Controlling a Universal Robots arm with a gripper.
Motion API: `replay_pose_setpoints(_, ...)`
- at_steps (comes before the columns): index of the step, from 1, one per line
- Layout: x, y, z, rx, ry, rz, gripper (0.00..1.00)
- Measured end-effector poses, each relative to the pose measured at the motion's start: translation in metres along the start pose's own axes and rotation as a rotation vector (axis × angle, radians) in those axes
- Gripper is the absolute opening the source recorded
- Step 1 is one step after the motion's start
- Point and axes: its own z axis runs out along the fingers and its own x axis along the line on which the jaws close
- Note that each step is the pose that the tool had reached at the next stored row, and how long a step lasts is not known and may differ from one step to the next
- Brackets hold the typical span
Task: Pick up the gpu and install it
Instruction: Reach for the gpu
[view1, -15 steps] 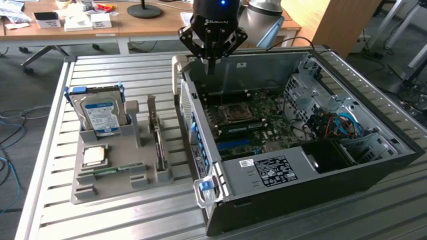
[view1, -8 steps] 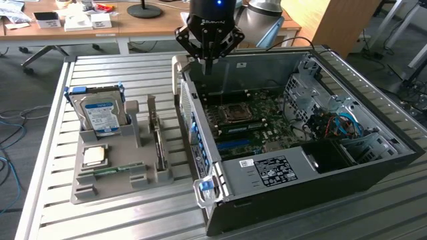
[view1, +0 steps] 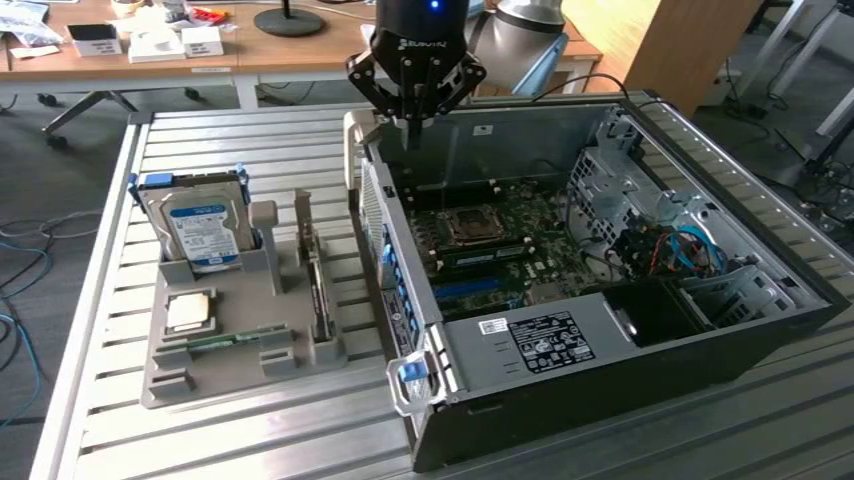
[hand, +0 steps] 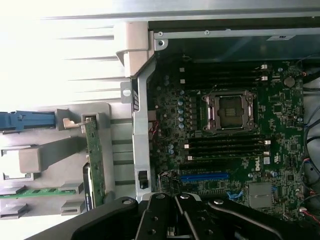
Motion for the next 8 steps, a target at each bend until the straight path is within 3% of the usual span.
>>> replay_pose_setpoints(8, 0.0016, -0.0001, -0.0001, 0.0000, 0.0000, 0.000, 0.11)
